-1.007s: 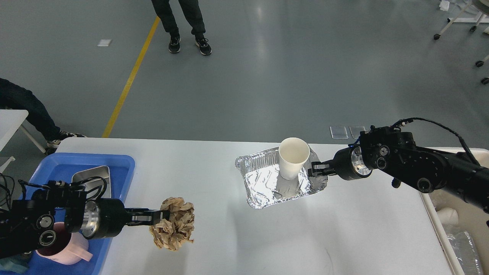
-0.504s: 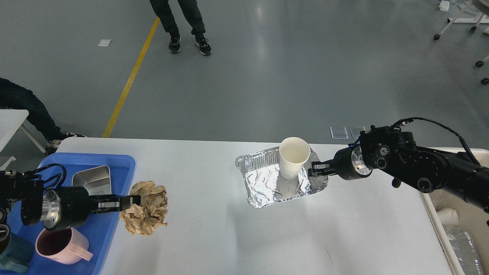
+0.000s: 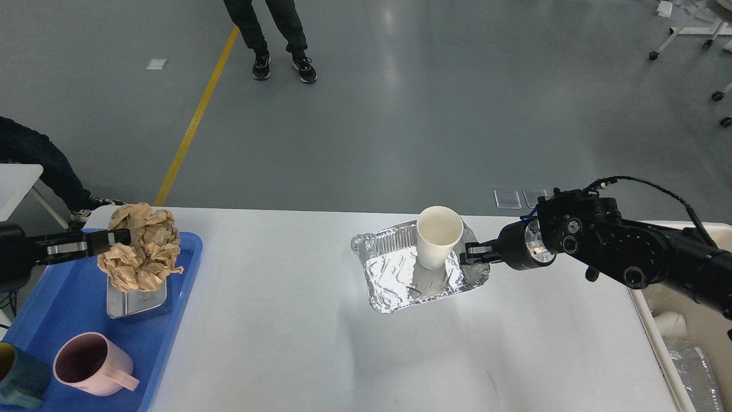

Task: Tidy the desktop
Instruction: 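Lift the paper ball and carry it over the foil tray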

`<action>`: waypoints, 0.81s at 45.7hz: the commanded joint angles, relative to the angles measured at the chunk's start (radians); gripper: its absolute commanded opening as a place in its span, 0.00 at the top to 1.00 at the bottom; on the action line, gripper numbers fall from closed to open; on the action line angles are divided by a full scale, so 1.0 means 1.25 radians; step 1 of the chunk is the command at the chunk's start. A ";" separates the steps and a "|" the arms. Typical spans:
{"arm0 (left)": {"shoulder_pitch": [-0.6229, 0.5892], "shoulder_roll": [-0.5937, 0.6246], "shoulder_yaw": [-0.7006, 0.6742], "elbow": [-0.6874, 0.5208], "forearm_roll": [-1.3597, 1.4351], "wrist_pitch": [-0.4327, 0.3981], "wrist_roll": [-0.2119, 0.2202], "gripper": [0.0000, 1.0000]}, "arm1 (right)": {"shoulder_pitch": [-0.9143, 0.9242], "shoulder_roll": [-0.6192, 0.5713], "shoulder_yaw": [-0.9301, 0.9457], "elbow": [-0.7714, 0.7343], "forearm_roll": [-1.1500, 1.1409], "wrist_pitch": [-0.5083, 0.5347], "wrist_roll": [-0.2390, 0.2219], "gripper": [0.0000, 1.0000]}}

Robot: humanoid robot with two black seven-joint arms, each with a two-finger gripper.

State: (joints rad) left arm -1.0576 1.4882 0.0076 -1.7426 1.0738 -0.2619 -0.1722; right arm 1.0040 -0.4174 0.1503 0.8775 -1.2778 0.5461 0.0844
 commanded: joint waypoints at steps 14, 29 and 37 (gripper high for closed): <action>0.001 0.042 -0.004 -0.005 -0.001 -0.002 -0.013 0.95 | 0.001 0.003 0.000 0.000 -0.001 0.000 0.000 1.00; -0.023 -0.133 -0.005 0.017 -0.001 -0.008 -0.001 0.95 | 0.001 -0.006 0.001 0.004 0.000 0.000 0.000 1.00; -0.034 -0.260 -0.005 0.056 -0.005 -0.002 0.009 0.94 | 0.001 -0.006 0.001 0.004 0.000 0.000 0.000 1.00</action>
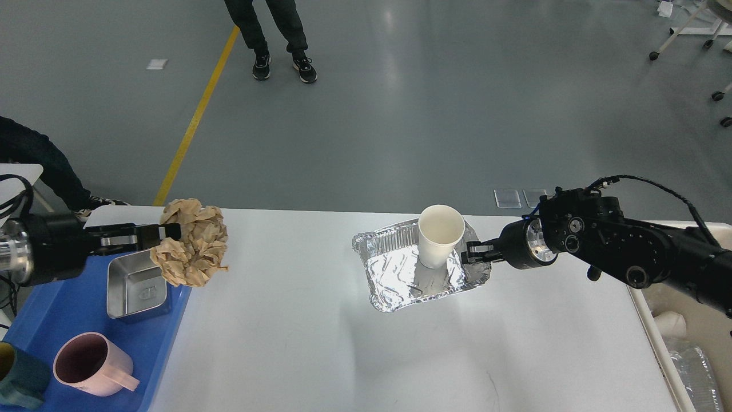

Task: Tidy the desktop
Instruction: 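Lift the paper ball and carry it over the foil tray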

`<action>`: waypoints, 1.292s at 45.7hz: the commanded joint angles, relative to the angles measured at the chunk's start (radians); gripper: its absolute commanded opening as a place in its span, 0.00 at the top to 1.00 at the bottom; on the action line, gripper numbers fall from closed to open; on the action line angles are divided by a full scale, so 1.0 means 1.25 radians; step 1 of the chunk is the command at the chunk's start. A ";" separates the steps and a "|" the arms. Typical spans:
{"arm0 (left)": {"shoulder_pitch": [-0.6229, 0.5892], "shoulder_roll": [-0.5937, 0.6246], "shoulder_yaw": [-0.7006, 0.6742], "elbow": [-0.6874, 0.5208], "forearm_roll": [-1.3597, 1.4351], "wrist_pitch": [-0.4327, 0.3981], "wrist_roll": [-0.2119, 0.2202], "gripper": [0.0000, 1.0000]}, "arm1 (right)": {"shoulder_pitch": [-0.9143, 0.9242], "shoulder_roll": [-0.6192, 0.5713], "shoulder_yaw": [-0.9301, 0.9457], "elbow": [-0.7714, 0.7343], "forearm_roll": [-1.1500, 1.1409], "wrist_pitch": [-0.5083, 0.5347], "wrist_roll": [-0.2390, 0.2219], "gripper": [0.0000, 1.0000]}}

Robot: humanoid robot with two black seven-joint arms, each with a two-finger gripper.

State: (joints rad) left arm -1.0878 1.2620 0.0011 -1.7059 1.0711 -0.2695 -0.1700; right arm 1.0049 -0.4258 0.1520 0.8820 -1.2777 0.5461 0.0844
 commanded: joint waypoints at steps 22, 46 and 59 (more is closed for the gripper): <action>-0.046 -0.373 0.000 0.202 -0.003 0.005 0.015 0.92 | 0.000 0.003 0.000 0.000 0.000 0.000 0.000 1.00; -0.076 -0.632 0.013 0.394 -0.005 -0.003 0.017 0.91 | 0.002 0.006 0.002 -0.001 0.000 0.000 0.000 1.00; -0.073 -0.725 0.019 0.454 -0.005 -0.003 0.019 0.87 | 0.004 0.008 0.006 -0.001 0.000 0.000 0.002 1.00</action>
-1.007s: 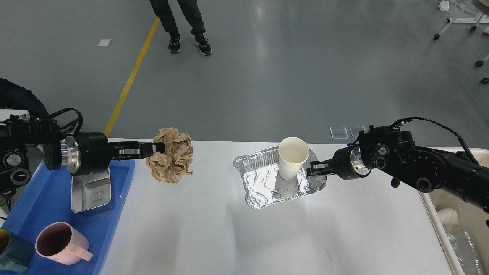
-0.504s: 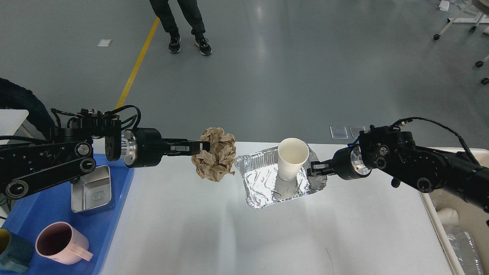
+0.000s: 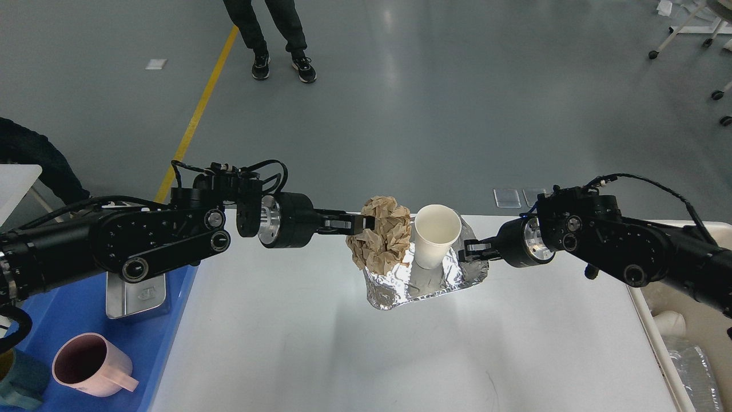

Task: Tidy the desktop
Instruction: 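Lift the paper ball and carry it over the foil tray, then drop the paper ball into the foil tray and raise the left gripper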

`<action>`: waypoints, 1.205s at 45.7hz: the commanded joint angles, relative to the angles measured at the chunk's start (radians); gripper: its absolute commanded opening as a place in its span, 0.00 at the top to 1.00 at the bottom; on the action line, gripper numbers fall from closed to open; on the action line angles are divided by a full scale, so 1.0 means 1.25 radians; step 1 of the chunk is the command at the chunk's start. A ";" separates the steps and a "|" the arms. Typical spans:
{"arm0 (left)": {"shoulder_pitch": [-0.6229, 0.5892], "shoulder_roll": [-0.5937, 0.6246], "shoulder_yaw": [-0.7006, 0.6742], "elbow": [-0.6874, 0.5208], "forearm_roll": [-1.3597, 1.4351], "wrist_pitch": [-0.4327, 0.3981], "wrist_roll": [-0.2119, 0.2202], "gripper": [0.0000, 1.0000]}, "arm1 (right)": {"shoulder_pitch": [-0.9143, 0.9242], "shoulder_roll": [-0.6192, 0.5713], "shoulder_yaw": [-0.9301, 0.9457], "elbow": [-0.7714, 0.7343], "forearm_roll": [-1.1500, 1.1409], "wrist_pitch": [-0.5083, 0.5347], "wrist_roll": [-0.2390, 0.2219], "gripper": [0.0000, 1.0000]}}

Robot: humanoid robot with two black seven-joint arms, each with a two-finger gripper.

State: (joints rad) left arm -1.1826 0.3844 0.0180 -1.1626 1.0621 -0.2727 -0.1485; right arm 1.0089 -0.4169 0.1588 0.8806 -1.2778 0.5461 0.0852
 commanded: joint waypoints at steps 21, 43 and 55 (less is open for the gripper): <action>0.009 -0.026 0.005 0.026 0.000 0.000 0.013 0.17 | 0.003 0.001 0.002 -0.001 0.000 0.000 0.005 1.00; 0.017 0.029 -0.063 0.018 -0.039 0.001 0.045 0.04 | -0.008 -0.003 0.007 -0.005 0.000 0.000 0.005 1.00; 0.104 0.111 -0.234 0.013 -0.124 0.010 0.045 0.03 | -0.029 -0.006 0.019 -0.007 0.000 0.000 0.007 1.00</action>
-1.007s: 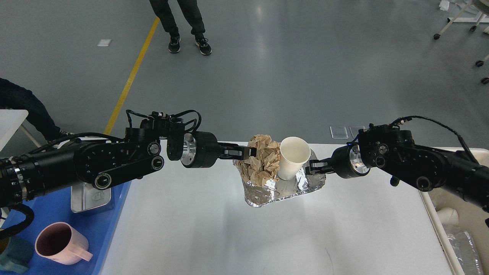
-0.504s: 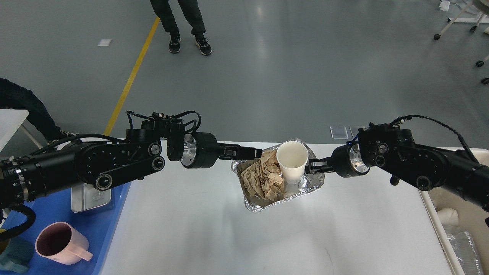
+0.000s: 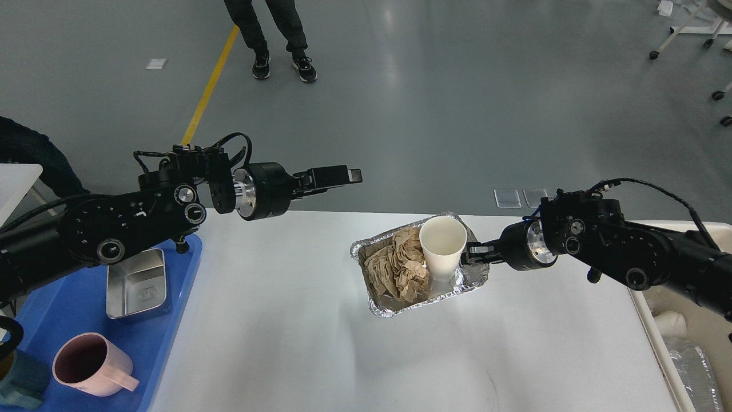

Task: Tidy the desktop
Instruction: 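Drop the paper ball into the foil tray and raise the left gripper, then carry the foil tray with the right gripper to the beige waste bin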

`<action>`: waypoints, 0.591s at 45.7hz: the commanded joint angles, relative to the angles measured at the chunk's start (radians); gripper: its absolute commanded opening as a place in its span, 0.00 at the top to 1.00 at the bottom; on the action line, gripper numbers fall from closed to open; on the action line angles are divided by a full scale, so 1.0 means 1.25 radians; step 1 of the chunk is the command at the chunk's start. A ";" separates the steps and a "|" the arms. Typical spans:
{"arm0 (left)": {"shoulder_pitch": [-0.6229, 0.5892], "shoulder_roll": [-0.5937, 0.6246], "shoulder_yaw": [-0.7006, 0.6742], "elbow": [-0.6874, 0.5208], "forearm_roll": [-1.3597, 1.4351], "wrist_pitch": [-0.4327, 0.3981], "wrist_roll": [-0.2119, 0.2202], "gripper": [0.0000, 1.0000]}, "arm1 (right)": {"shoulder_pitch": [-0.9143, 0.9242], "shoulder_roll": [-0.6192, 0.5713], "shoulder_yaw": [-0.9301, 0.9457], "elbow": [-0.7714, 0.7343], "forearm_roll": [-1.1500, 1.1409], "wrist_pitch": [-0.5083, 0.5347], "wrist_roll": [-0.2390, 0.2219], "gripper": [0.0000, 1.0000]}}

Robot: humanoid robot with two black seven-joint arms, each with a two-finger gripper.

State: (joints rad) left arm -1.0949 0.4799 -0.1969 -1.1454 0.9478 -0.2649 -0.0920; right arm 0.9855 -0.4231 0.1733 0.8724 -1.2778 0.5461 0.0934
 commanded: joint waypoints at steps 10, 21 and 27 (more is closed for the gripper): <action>0.124 0.093 -0.194 -0.002 -0.088 0.008 0.001 0.03 | -0.039 -0.001 0.032 -0.001 0.000 0.000 0.000 1.00; 0.260 0.151 -0.388 -0.003 -0.192 0.008 0.001 0.03 | -0.050 -0.031 0.043 -0.003 0.034 -0.001 0.000 1.00; 0.358 0.162 -0.518 -0.003 -0.266 0.008 0.002 0.03 | -0.053 -0.070 0.043 -0.008 0.067 -0.009 0.000 1.00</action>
State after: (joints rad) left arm -0.7389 0.6723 -0.7210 -1.1489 0.6845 -0.2544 -0.0904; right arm 0.9225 -0.4738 0.2269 0.8678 -1.2268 0.5439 0.0936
